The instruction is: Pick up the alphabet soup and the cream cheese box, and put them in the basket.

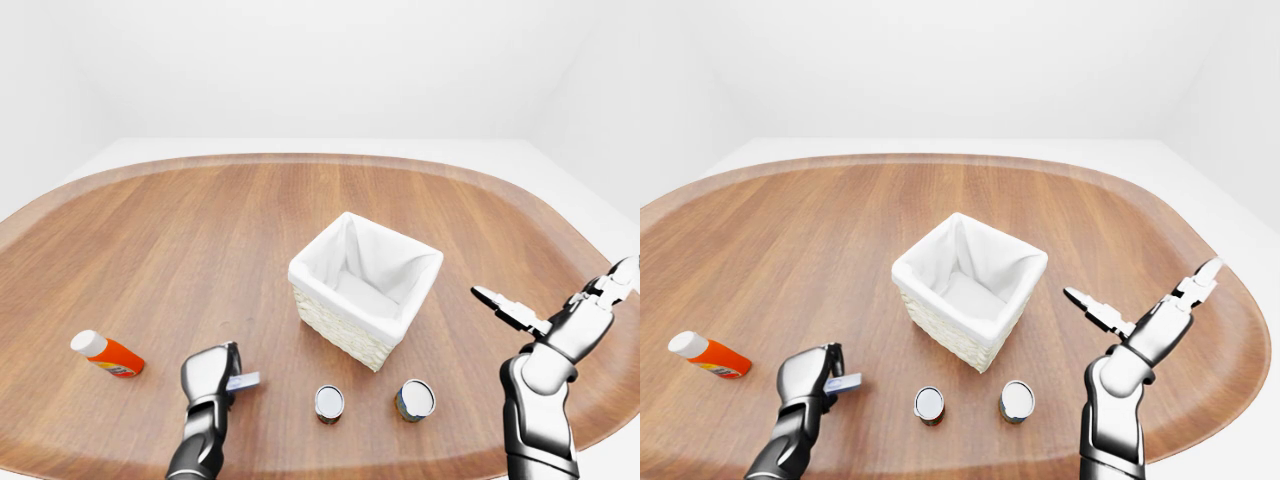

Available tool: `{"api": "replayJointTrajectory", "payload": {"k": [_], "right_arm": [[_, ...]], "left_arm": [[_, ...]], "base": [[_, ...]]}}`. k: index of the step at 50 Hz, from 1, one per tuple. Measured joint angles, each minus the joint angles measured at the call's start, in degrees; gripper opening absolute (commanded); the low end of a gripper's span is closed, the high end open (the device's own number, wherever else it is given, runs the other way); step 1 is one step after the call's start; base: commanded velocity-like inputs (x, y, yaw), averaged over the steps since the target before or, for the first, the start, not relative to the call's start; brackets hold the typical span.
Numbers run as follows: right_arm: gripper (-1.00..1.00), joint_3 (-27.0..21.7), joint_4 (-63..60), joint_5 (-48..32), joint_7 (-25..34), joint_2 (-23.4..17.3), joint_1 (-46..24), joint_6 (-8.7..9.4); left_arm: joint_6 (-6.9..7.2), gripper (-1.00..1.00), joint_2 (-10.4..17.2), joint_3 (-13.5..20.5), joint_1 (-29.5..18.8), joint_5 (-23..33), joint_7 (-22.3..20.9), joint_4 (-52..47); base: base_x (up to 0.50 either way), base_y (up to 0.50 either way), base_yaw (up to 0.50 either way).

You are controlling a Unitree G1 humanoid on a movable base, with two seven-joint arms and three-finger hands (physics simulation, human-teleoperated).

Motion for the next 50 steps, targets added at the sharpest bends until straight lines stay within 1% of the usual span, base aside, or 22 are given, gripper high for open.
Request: {"api": "replayJointTrajectory", "payload": {"k": [6,15,20,26,30,34,40,50], "right_arm": [[1.00,0.0,0.1,0.0,0.0,0.0,-0.1,0.00],[1.00,0.1,0.2,0.0,0.0,-0.1,-0.1,0.00],[1.00,0.1,0.3,0.0,0.0,-0.1,-0.2,0.00],[1.00,0.1,0.3,0.0,0.0,-0.2,-0.3,0.00],[1.00,0.1,0.4,0.0,0.0,-0.2,-0.3,0.00],[1.00,0.1,0.3,0.0,0.0,-0.2,-0.2,0.00],[1.00,0.0,0.1,0.0,0.0,-0.1,-0.2,0.00],[1.00,0.0,0.2,0.0,0.0,-0.1,-0.2,0.00]], "left_arm": [[0.00,-1.00,-0.1,0.9,0.8,-0.8,-0.1,-3.0],[0.00,-1.00,-0.6,2.3,2.2,-0.9,-1.5,-9.5],[0.00,-1.00,-1.0,3.2,2.4,-0.9,-1.9,-13.2],[0.00,-1.00,-1.8,3.9,2.4,-0.5,-1.3,-17.0],[0.00,-1.00,-2.2,4.2,2.6,-0.3,-2.0,-20.1],[0.00,-1.00,-2.5,4.3,3.1,0.7,-3.6,-24.3],[0.00,-1.00,-3.3,4.3,4.0,3.1,-7.5,-31.4],[0.00,-1.00,-4.4,4.8,3.8,7.8,-15.6,-42.6]], "base": [[0.00,0.00,0.00],[0.00,0.00,0.00],[0.00,0.00,0.00],[0.00,0.00,0.00],[0.00,0.00,0.00],[0.00,0.00,0.00],[0.00,0.00,0.00],[0.00,0.00,0.00]]}}
